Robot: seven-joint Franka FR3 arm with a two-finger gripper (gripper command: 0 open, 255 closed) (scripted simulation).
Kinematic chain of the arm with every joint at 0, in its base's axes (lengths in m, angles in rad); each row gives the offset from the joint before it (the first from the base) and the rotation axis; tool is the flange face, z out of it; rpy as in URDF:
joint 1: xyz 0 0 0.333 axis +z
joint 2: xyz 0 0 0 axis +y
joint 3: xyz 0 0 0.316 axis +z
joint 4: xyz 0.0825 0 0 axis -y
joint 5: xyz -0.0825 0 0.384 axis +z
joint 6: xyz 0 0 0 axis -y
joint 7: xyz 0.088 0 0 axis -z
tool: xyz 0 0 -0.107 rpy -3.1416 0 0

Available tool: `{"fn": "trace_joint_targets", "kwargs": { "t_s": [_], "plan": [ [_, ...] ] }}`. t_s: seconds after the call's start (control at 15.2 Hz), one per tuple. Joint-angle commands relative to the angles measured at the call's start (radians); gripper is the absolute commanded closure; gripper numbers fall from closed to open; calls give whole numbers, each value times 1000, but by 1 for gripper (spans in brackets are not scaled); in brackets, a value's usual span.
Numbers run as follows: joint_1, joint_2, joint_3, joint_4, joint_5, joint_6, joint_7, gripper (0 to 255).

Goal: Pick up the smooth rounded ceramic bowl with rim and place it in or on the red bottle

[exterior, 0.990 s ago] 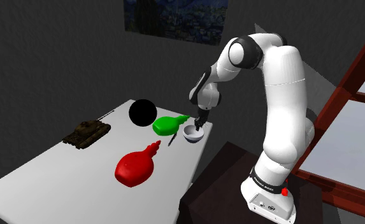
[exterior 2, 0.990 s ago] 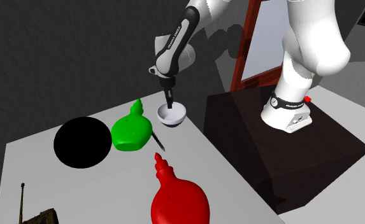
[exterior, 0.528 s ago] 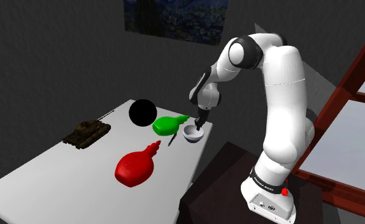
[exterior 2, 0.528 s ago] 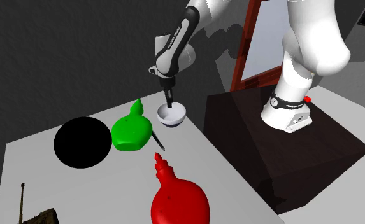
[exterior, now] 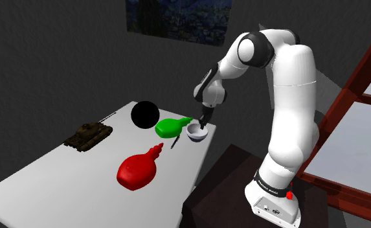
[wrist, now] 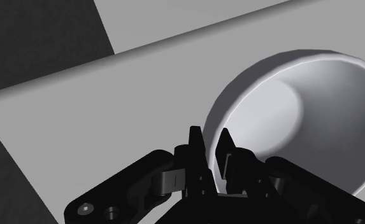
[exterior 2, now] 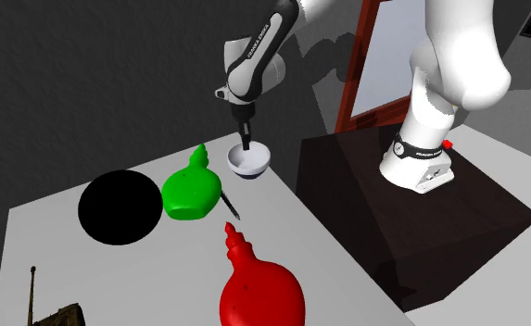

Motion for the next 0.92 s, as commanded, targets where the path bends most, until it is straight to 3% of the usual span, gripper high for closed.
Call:
{"fn": "trace_joint_targets", "kwargs": {
  "t_s": [0.0, 0.86],
  "plan": [
    [10, -27, -14, -6, -20, -19, 16, 255],
    [55, -185, -79, -12, -148, -152, 115, 255]
  ]
}}
